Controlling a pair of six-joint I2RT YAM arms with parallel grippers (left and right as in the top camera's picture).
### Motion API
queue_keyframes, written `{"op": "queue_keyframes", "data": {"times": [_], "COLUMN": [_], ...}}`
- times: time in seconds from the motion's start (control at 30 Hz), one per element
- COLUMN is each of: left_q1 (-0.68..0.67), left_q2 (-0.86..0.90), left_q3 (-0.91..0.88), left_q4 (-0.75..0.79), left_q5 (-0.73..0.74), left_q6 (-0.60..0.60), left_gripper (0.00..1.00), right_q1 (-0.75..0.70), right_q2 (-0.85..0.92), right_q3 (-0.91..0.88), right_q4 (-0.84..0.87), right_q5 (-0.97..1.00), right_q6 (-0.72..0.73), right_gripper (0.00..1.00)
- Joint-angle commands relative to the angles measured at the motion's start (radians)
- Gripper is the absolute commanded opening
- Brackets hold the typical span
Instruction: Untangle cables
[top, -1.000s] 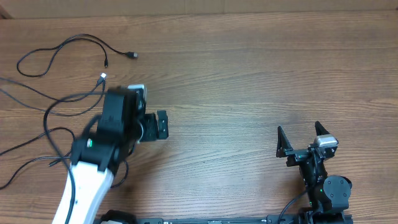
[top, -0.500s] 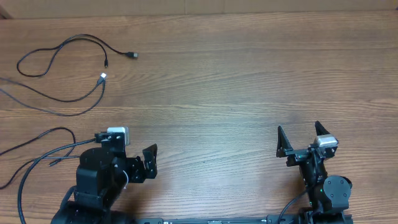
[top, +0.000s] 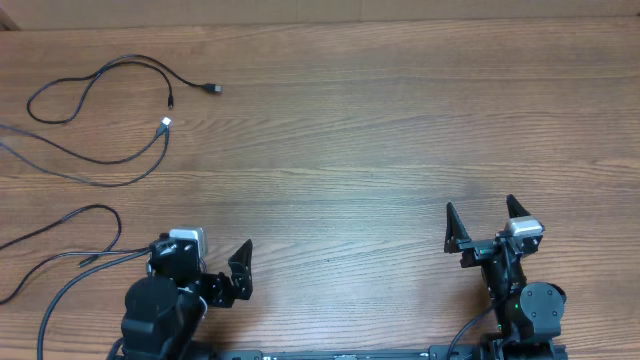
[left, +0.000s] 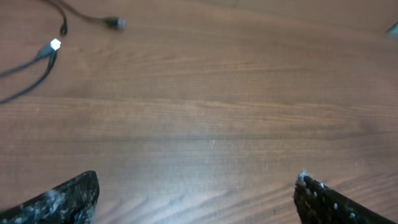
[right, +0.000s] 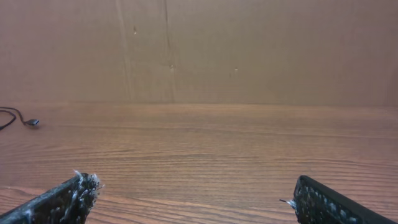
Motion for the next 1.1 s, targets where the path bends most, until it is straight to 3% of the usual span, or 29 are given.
{"op": "queue_keyframes", "data": {"times": [0.0,0.3,0.7,1.07], "left_q1": [0.007,0.008,0.007,0.007], "left_q2": [-0.082,-0.238,-0.237,-0.237], "left_q3": [-0.098,-0.307,-0.527,-0.526], "left_q4": [0.081,0.363,0.803,0.696], "left_q5": [0.004,0.003,0.0,-0.051], "left_q6": [0.034,0.072,0.073,0.111], "left_gripper": [0.99,1.0,1.0,1.0], "right_q1": [-0.003,-0.003,-0.003,-0.003], "right_q2": [-0.008,-0.008,-0.008,-0.008], "right_q3": [-0.01,-0.01,-0.01,-0.01], "right_q4": [0.006,0.006,0.006,0.006], "right_q5": [0.01,0.01,0.01,0.01], "right_q6": [-0.005,-0.005,-0.005,-0.005], "right_gripper": [1.0,1.0,1.0,1.0]}}
